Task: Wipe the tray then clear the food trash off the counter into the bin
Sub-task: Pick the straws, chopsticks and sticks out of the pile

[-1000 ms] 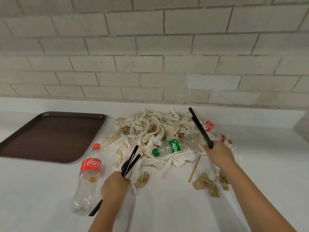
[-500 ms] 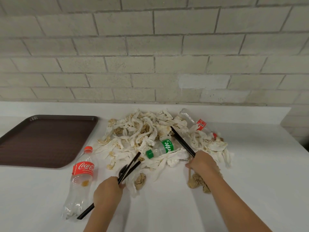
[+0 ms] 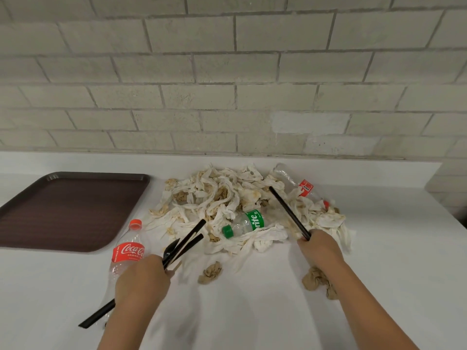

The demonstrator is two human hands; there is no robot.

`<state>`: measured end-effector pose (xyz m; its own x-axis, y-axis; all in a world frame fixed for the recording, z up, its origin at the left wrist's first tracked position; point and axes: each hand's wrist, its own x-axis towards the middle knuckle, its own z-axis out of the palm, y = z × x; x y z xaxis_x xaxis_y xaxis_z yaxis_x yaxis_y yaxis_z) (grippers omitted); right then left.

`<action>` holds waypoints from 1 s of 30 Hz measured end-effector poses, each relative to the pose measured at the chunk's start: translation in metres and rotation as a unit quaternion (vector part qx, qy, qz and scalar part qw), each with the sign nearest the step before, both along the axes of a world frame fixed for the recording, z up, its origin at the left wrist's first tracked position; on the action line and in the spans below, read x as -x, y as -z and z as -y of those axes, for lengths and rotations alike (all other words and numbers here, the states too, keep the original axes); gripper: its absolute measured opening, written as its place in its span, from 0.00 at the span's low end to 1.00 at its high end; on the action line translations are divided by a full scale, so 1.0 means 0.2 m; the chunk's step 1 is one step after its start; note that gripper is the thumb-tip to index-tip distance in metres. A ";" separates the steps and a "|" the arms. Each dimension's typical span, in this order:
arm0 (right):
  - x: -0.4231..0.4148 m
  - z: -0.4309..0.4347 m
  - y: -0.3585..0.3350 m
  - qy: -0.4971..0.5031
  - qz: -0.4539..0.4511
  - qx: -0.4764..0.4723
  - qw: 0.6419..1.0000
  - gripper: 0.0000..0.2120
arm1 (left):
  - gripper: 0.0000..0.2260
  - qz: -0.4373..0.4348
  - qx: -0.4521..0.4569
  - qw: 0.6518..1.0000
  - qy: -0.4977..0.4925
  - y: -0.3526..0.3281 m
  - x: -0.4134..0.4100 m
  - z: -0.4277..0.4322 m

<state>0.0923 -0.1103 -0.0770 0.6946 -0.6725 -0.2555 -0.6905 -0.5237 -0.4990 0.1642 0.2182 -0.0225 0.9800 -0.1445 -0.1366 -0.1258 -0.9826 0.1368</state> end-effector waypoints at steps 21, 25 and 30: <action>-0.07 -0.13 -0.24 0.006 0.226 -0.218 0.949 0.13 | 0.08 -0.370 0.677 0.627 -0.106 -0.08 -0.06 0.05; -0.11 -0.12 -0.28 -0.015 0.215 -0.234 0.948 0.09 | 0.06 -0.342 0.749 0.556 -0.109 -0.07 -0.12 0.03; -0.26 -0.08 -0.29 -0.041 0.222 -0.195 0.954 0.07 | 0.05 -0.302 0.778 0.539 -0.117 -0.06 -0.18 -0.01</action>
<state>0.1446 -0.0935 -0.0194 0.8389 -0.5251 -0.1433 -0.3303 -0.2818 -0.9008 0.1992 0.2203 -0.0115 0.8414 -0.4259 -0.3326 0.5051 0.4012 0.7641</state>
